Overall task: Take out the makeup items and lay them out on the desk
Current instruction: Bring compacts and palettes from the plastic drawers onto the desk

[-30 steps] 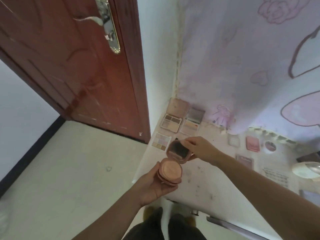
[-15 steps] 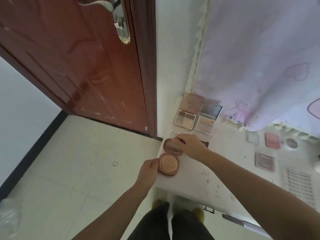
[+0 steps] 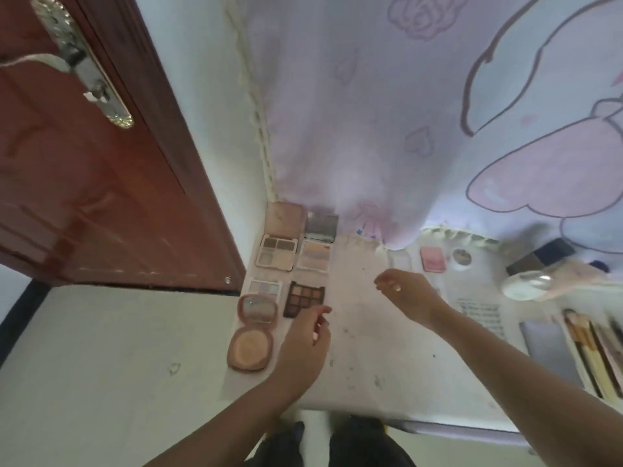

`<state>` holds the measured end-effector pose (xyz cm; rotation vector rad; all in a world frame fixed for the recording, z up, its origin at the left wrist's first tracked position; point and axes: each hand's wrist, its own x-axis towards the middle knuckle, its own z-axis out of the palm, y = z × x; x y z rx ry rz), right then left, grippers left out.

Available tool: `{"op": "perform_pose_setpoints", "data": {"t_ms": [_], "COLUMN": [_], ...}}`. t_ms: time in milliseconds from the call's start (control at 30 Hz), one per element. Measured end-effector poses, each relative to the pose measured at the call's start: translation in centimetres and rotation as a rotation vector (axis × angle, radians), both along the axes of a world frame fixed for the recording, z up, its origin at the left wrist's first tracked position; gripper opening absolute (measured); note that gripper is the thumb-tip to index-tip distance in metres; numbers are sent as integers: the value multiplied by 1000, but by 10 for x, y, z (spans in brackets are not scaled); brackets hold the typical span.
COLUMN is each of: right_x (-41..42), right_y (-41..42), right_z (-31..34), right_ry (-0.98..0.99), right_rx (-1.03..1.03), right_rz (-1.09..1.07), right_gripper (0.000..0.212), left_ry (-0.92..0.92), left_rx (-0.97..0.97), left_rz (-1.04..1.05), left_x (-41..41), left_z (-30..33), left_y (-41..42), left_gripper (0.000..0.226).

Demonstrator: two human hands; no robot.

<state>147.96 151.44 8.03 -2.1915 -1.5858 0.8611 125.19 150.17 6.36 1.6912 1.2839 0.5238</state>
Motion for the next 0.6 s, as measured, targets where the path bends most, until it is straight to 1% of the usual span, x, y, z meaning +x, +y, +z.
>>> {"op": "perform_pose_setpoints", "data": {"t_ms": [33, 100, 167, 233, 300, 333, 433, 467, 500, 567, 600], "right_x": [21, 57, 81, 96, 104, 106, 111, 113, 114, 113, 111], "right_y": [-9, -22, -31, -34, -34, -32, -27, -27, -27, -28, -29], "right_z": [-2, -8, -19, -31, -44, -49, -55, -56, -54, -46, -41], "right_ry": [-60, -180, -236, -356, -456, -474, -465, -420, -350, -186, -111], "right_rx": [-41, -163, -213, -162, -96, -60, 12, 13, 6, 18, 46], "right_rz": [-11, 49, 137, 275, 418, 459, 523, 525, 508, 457, 439], "right_gripper": [21, 24, 28, 35, 44, 46, 43, 43, 43, 44, 44], "left_ry": [-7, 30, 69, 108, 132, 124, 132, 109, 32, -260, -421], "left_rx": [-78, -213, -311, -358, -337, -328, -350, -384, -457, -694, -830], "left_rz": [-84, -195, -214, -177, -139, -120, -80, -30, 60, 257, 302], "left_x": [23, 69, 110, 145, 172, 182, 195, 195, 193, 183, 176], "left_z": [-4, -12, -19, -23, -26, -27, -28, -28, -27, -26, -24], "left_y": [-1, -2, 0, 3, 8, 9, 12, 13, 12, 12, 11], "left_gripper": [26, 34, 39, 40, 27, 19, 24, 27, 29, 30, 32]}}
